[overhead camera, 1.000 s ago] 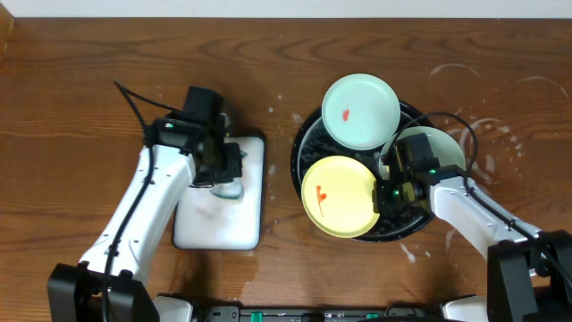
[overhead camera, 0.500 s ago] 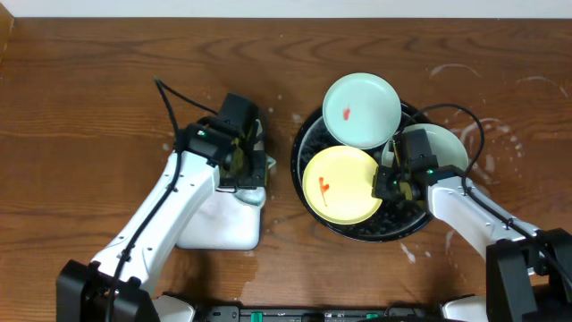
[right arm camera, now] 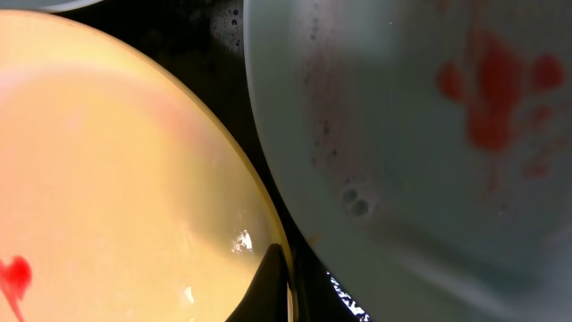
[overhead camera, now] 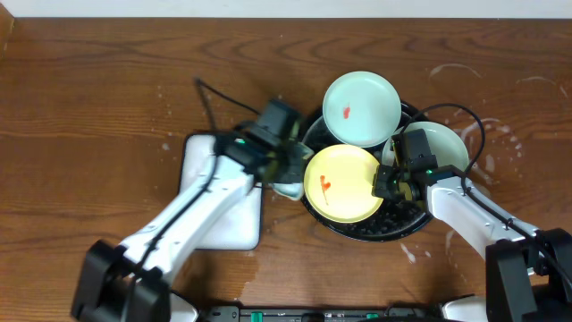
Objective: Clean dirty plates on tray and stack at the side
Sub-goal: 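Carry the sponge with the left gripper onto the yellow plate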
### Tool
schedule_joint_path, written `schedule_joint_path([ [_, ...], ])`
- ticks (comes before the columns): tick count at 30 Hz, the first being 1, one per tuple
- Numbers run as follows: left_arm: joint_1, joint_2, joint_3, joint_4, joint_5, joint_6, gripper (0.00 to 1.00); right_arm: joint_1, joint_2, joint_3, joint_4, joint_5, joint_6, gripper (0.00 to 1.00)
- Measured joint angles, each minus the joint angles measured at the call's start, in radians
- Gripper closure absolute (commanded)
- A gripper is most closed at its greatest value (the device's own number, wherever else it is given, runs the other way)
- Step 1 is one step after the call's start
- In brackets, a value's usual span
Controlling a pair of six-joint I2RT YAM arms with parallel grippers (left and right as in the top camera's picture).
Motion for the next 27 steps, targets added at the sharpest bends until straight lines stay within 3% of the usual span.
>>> schedule_joint_path([
  [6, -0.116, 0.152, 0.000, 0.134, 0.016, -0.133, 0.93, 0.000, 0.000, 0.000, 0.000, 0.015, 0.006, 0.95],
  [15, -0.130, 0.343, 0.009, 0.339, 0.143, -0.274, 0.92, 0.000, 0.000, 0.000, 0.002, 0.034, 0.007, 0.99],
  [22, -0.127, 0.372, 0.063, 0.263, 0.125, -0.293, 0.93, -0.001, 0.000, 0.000, 0.002, 0.032, 0.007, 0.99],
  [27, -0.128, 0.380, 0.143, 0.073, -0.014, -0.292, 0.92, -0.001, 0.000, 0.000, -0.001, 0.025, 0.007, 0.99],
])
